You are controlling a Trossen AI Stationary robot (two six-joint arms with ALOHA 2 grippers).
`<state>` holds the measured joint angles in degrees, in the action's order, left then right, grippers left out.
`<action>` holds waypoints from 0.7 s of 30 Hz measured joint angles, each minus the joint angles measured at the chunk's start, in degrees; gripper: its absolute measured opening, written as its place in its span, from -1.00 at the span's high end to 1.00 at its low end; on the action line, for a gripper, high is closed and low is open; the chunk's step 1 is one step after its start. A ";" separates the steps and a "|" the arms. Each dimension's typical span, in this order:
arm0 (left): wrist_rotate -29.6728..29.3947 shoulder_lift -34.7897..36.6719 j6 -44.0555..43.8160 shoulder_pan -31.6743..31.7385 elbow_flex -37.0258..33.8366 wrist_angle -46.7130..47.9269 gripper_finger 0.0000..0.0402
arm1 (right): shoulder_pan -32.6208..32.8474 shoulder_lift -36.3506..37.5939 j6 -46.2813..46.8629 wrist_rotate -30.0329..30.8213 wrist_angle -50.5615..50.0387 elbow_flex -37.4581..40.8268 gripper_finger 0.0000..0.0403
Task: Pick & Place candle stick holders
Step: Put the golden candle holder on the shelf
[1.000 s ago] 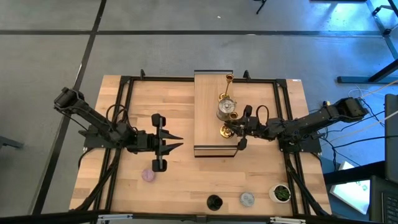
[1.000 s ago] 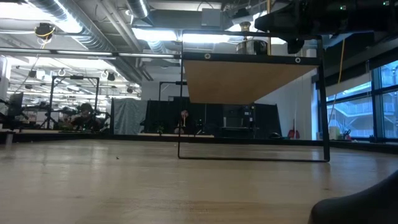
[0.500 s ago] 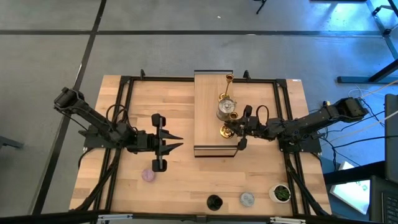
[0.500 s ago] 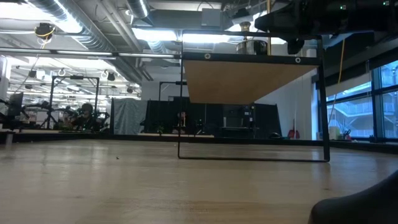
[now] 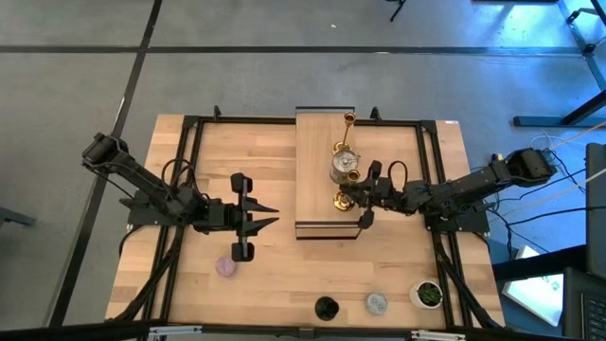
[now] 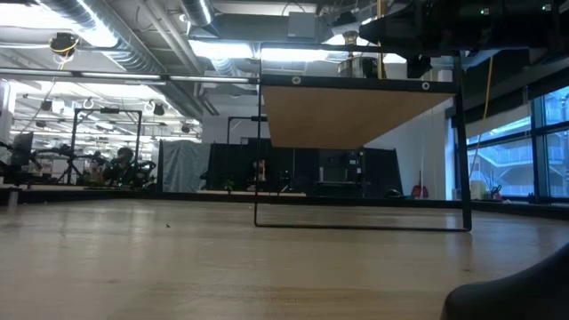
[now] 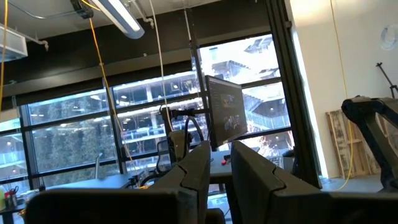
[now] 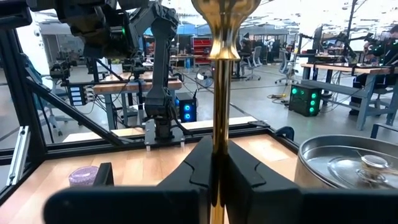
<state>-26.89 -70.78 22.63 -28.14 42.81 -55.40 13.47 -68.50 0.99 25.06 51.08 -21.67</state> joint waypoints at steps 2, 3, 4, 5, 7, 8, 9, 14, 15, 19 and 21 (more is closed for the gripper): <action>0.00 0.00 0.00 0.00 0.00 -0.02 0.71 | -0.02 -0.21 -0.19 0.00 0.18 -0.02 0.90; 0.02 0.00 0.00 0.00 0.00 -0.02 0.71 | -0.02 -0.21 -0.32 0.00 0.16 -0.02 0.90; 0.00 0.00 -0.07 0.00 0.00 -0.02 0.71 | 0.00 -0.21 -0.33 0.22 0.16 -0.02 0.90; 0.02 0.00 -0.27 0.00 0.00 -0.01 0.71 | 0.00 -0.21 -0.35 0.32 0.14 -0.02 0.90; 0.01 0.00 -0.33 0.00 0.00 -0.02 0.71 | 0.00 -0.21 -0.74 0.31 0.13 -0.02 0.90; 0.00 0.00 -0.37 0.00 0.00 0.00 0.71 | 0.00 -0.18 -1.12 0.28 0.05 -0.02 0.90; 0.01 0.00 -0.37 0.00 0.00 0.01 0.71 | 0.02 -0.18 -1.41 0.26 -0.09 -0.02 0.90; 0.02 0.00 -0.39 0.00 0.00 0.02 0.71 | 0.08 -0.19 -1.89 0.28 -0.94 -0.03 0.85; 0.02 0.00 -0.39 0.00 0.00 0.02 0.71 | 0.11 -0.34 -1.91 0.28 -1.77 0.09 0.83; 0.00 0.00 -0.42 -0.08 0.00 0.04 0.71 | 0.13 -0.28 -1.92 0.33 -2.10 0.11 0.73; 0.00 0.00 -0.39 -0.35 0.00 0.04 0.71 | 0.13 -0.29 -1.61 0.33 -2.22 0.11 0.66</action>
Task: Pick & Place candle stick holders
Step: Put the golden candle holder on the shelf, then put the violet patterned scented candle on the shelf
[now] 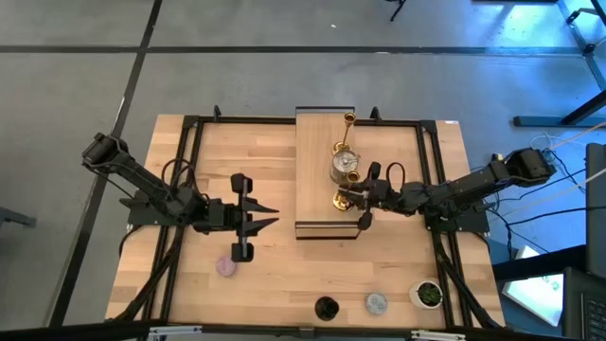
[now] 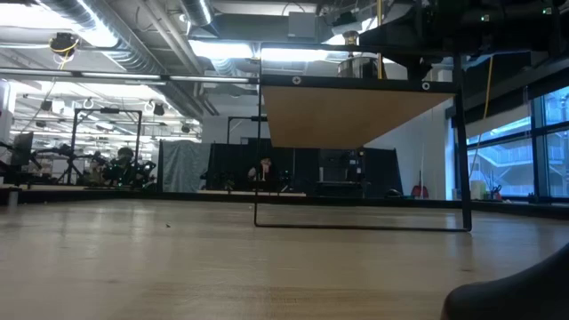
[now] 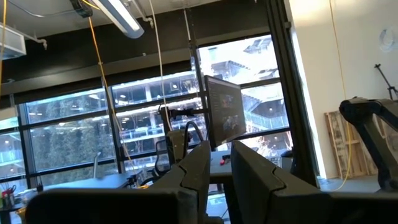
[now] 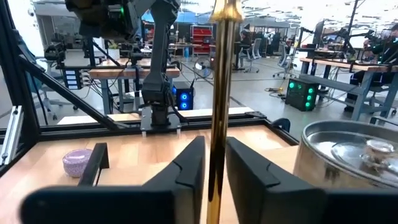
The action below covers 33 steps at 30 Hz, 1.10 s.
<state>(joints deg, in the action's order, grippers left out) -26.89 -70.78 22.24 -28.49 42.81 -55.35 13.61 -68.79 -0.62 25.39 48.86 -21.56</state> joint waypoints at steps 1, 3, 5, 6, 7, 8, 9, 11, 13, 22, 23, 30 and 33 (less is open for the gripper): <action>0.02 0.00 0.00 -0.04 0.00 0.00 0.71 | 0.10 0.03 0.01 0.03 0.16 0.00 0.62; 0.02 0.00 -0.02 -0.11 0.00 0.01 0.71 | 0.51 0.39 0.01 0.09 -0.05 0.00 0.53; 0.00 0.00 0.03 -0.37 0.02 0.00 0.71 | 1.05 0.91 -0.01 0.09 0.00 0.00 0.42; 0.00 0.00 0.22 -0.39 0.00 -0.02 0.71 | 1.36 1.35 -0.10 0.09 -0.04 0.00 0.36; 0.00 0.00 0.33 -0.42 0.02 -0.04 0.71 | 1.70 1.78 -0.24 0.12 0.03 0.00 0.30; 0.00 0.00 0.33 -0.42 0.01 -0.04 0.71 | 2.08 2.23 -0.29 0.40 0.08 -0.02 0.24; 0.00 0.00 0.33 -0.45 0.01 -0.04 0.71 | 2.65 2.66 -0.39 1.43 -0.10 -0.02 0.18; -0.02 0.00 0.39 -0.71 0.00 -0.04 0.71 | 3.89 3.74 -1.17 4.04 -1.32 -0.02 0.08; -0.01 0.00 0.42 -0.79 0.01 -0.04 0.71 | 5.21 5.00 -1.55 6.93 -3.20 -0.04 -0.01; -0.11 0.00 0.57 -1.43 0.02 -0.15 0.71 | 9.55 12.54 -1.01 9.64 -12.78 -0.09 -0.18; -0.11 0.00 0.57 -1.49 0.00 -0.16 0.71 | 10.09 13.47 -1.04 10.03 -13.94 -0.09 -0.19; -0.37 0.00 0.50 -1.49 0.02 -0.15 0.71 | 13.56 19.80 0.11 9.17 -23.55 -0.09 -0.20; -0.59 0.00 0.48 -1.49 0.00 -0.14 0.71 | 14.39 21.82 3.73 5.29 -24.26 -0.10 -0.20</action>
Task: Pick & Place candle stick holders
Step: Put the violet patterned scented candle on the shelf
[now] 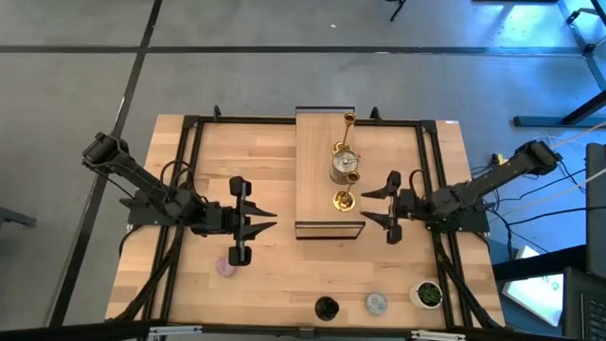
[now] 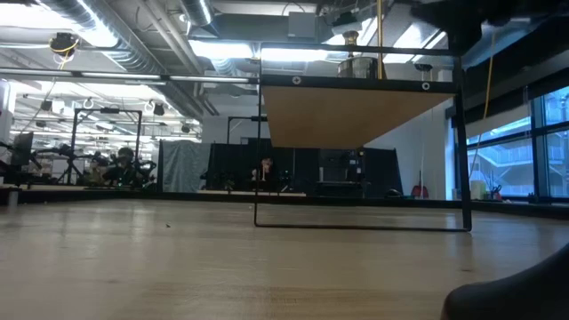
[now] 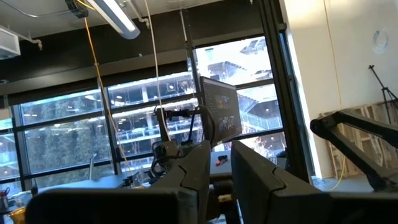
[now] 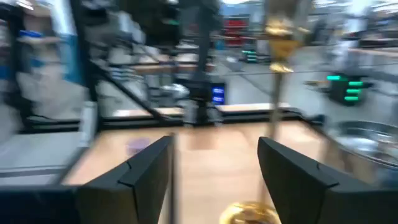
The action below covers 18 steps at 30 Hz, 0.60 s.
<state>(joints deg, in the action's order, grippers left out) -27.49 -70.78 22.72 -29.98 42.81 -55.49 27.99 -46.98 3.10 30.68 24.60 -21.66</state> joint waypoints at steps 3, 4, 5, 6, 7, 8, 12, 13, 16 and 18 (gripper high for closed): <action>0.19 0.00 -0.04 0.00 0.02 0.01 0.71 | 0.41 1.33 0.57 -9.37 -0.05 -0.01 -0.19; 0.53 0.00 -0.02 -0.02 0.02 0.03 0.71 | 0.52 1.60 0.58 -12.55 0.03 -0.01 -0.19; 0.74 0.00 -0.02 -0.04 0.02 0.03 0.71 | 0.58 1.78 0.58 -15.28 0.26 -0.01 -0.19; 1.05 0.00 -0.02 -0.04 0.02 0.03 0.71 | 0.63 1.85 0.58 -17.63 0.61 -0.01 -0.19; 1.37 0.00 -0.06 -0.04 0.02 0.05 0.71 | 0.63 1.84 0.62 -19.53 0.99 -0.01 -0.19; 1.67 0.00 -0.07 -0.04 0.02 0.05 0.71 | 0.63 1.78 0.74 -21.19 1.36 -0.01 -0.19; 4.20 0.00 -1.17 -0.04 0.02 0.35 0.71 | 0.63 1.18 0.76 -25.95 3.22 -0.03 -0.19; 5.40 0.00 -1.48 -0.04 0.02 0.44 0.71 | 0.63 1.11 0.86 -27.15 3.74 -0.03 -0.19; 9.97 0.00 -3.59 -0.04 0.02 1.53 0.71 | 0.65 0.68 1.52 -31.92 5.14 -0.03 -0.19; 13.62 -0.08 -5.49 -0.04 0.02 2.67 0.71 | 0.69 0.23 2.06 -35.70 6.10 -0.03 -0.19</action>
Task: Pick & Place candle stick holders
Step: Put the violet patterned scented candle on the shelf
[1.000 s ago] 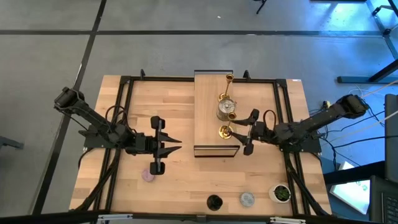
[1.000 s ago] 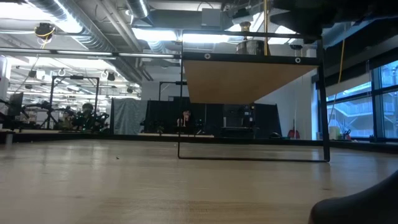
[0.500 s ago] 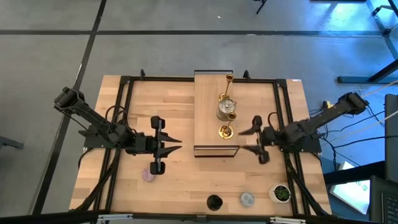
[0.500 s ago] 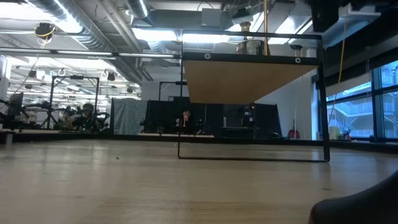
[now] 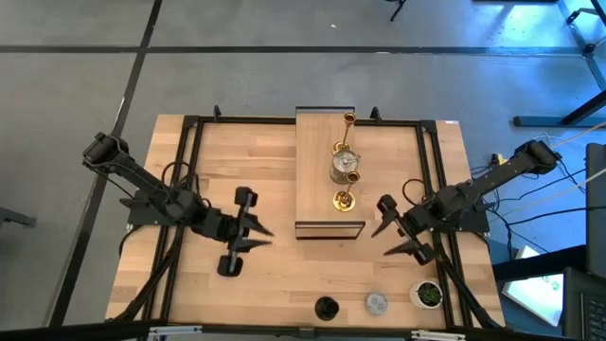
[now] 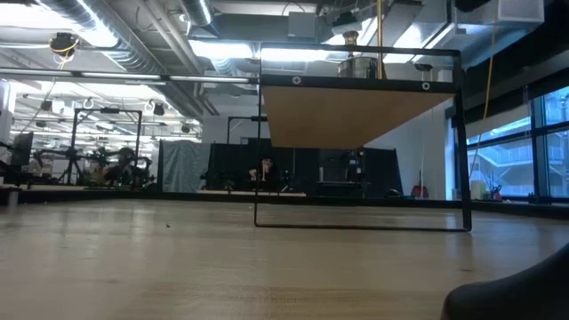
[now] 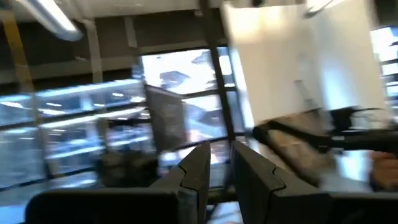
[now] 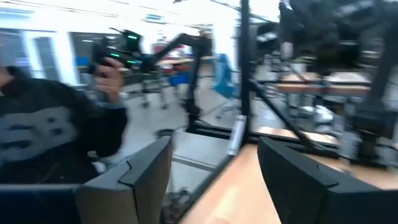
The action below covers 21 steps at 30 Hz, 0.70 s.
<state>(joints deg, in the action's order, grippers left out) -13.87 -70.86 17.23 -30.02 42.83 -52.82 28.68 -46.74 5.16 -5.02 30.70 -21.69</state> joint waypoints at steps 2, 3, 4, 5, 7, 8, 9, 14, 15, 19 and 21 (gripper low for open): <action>3.92 -0.45 -2.70 0.00 0.07 2.41 0.71 | 0.10 -0.43 0.03 -3.04 1.02 0.00 -0.19; 6.03 -0.79 -4.43 0.00 0.07 4.24 0.71 | 0.33 -0.64 0.03 -3.89 1.28 0.00 -0.19; 8.12 -1.17 -6.30 0.00 0.07 5.96 0.71 | 0.68 -0.90 0.05 -4.06 1.67 0.00 -0.19; 9.97 -1.58 -8.39 0.00 0.07 7.59 0.71 | 1.11 -1.11 0.09 -4.06 1.94 0.00 -0.19; 12.55 -2.80 -12.32 -0.31 0.07 10.14 0.71 | 1.82 -1.47 0.16 -4.18 2.69 0.00 -0.19; 12.74 -3.73 -14.14 -0.67 0.07 11.21 0.71 | 2.15 -1.66 0.16 -4.19 3.23 0.00 -0.19; 12.72 -4.86 -15.69 -1.17 0.07 12.05 0.71 | 2.44 -1.75 0.16 -4.19 3.59 0.00 -0.19; 11.97 -9.73 -21.33 -3.58 0.00 12.74 0.71 | 3.38 -1.92 0.96 -4.19 4.07 0.00 -0.19; 11.53 -10.40 -22.51 -4.10 0.00 12.85 0.71 | 3.63 -1.92 1.68 -4.19 3.57 0.00 -0.19; 5.65 -11.66 -27.37 -6.71 0.00 14.38 0.71 | 4.57 -1.94 3.63 -4.11 0.29 0.00 -0.19; 2.12 -11.66 -29.57 -8.18 0.00 15.80 0.71 | 5.00 -1.94 4.46 -2.71 -1.27 0.00 -0.19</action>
<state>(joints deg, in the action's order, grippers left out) -11.75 -82.52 -12.34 -38.20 42.83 -37.02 33.68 -48.69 9.62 -7.73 29.43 -21.69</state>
